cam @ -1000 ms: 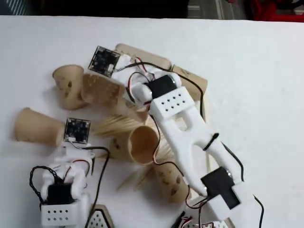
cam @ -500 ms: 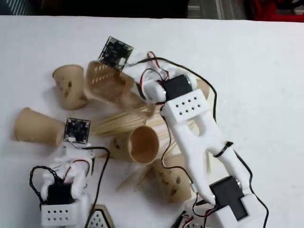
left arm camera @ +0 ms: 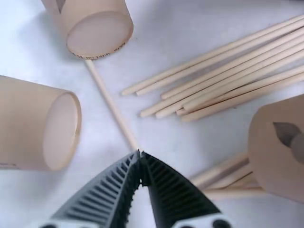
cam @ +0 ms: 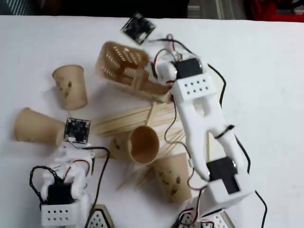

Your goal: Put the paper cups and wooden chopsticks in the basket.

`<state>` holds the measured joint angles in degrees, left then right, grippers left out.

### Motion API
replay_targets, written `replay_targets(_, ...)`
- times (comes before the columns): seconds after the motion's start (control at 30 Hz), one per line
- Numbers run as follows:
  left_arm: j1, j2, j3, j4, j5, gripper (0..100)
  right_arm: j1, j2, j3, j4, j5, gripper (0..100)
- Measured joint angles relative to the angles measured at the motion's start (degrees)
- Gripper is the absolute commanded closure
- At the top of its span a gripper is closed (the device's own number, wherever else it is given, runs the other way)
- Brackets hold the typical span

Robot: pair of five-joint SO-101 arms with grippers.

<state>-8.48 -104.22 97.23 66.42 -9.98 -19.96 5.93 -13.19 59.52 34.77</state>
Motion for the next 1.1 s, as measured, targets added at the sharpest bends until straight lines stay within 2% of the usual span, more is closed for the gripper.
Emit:
replay_targets(0.2, 0.0, 0.0, 0.0, 0.0, 0.0, 97, 0.97, 3.6, -6.51, 0.0, -2.64, 79.2)
replay_targets(0.5, 0.0, 0.0, 0.0, 0.0, 0.0, 97, 0.79, 2.11, -7.65, 0.79, -3.08, 79.3)
replay_targets(0.73, 0.0, 0.0, 0.0, 0.0, 0.0, 97, 0.53, -6.24, -7.65, 9.49, -3.08, 79.3)
replay_targets(1.1, 0.0, 0.0, 0.0, 0.0, 0.0, 97, 0.62, -13.98, -7.65, 29.27, -3.08, 79.3)
